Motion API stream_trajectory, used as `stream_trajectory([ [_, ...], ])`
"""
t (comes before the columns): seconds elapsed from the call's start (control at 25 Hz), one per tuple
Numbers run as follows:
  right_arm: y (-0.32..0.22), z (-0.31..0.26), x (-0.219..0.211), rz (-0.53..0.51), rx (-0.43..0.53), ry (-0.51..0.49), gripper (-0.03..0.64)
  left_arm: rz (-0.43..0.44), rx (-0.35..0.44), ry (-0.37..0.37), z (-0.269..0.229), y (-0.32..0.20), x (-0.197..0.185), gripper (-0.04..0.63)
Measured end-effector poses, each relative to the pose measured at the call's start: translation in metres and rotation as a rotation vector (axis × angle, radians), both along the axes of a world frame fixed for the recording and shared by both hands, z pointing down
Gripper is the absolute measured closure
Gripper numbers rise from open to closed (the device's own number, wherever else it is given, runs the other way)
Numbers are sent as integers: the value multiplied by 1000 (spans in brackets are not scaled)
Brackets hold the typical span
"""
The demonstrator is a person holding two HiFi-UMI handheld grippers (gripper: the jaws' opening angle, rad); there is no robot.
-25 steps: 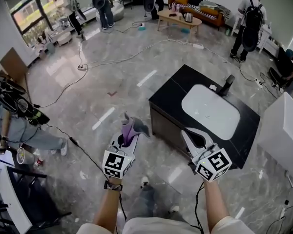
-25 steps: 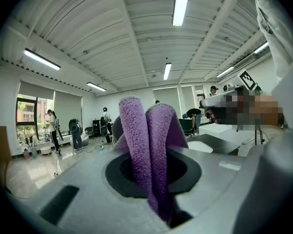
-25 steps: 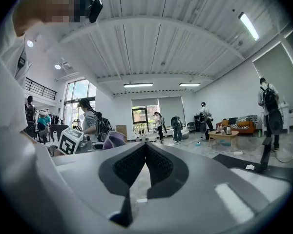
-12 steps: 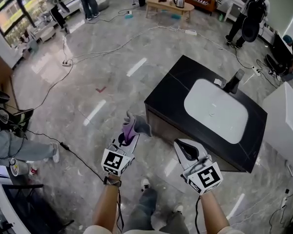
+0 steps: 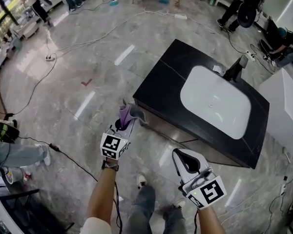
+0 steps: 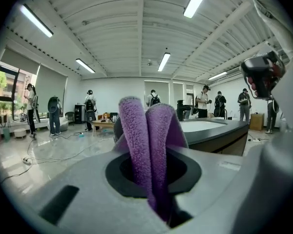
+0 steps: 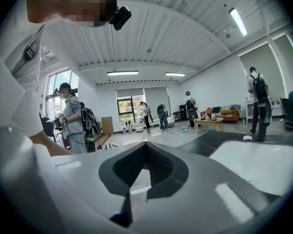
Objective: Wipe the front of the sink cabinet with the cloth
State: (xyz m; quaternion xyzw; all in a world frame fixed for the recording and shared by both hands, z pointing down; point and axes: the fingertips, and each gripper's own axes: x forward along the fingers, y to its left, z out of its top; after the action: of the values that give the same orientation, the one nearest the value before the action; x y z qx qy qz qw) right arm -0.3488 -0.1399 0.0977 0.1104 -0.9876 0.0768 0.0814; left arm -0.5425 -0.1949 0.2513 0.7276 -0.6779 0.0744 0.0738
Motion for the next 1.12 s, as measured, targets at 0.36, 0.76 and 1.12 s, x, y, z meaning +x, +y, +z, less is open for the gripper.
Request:
stream_trajectory([
  [0.36,-14,21,33,61,-20,5,612,-21,-48,8,65,-49,-17,546],
  [0.76,-23,40,95,151,-75,13,611,-68,-9,59,80,-70,-5,544],
  [1.12,-30,30,158,244,-44,4,612,36,-2,94,88,-74,103,543],
])
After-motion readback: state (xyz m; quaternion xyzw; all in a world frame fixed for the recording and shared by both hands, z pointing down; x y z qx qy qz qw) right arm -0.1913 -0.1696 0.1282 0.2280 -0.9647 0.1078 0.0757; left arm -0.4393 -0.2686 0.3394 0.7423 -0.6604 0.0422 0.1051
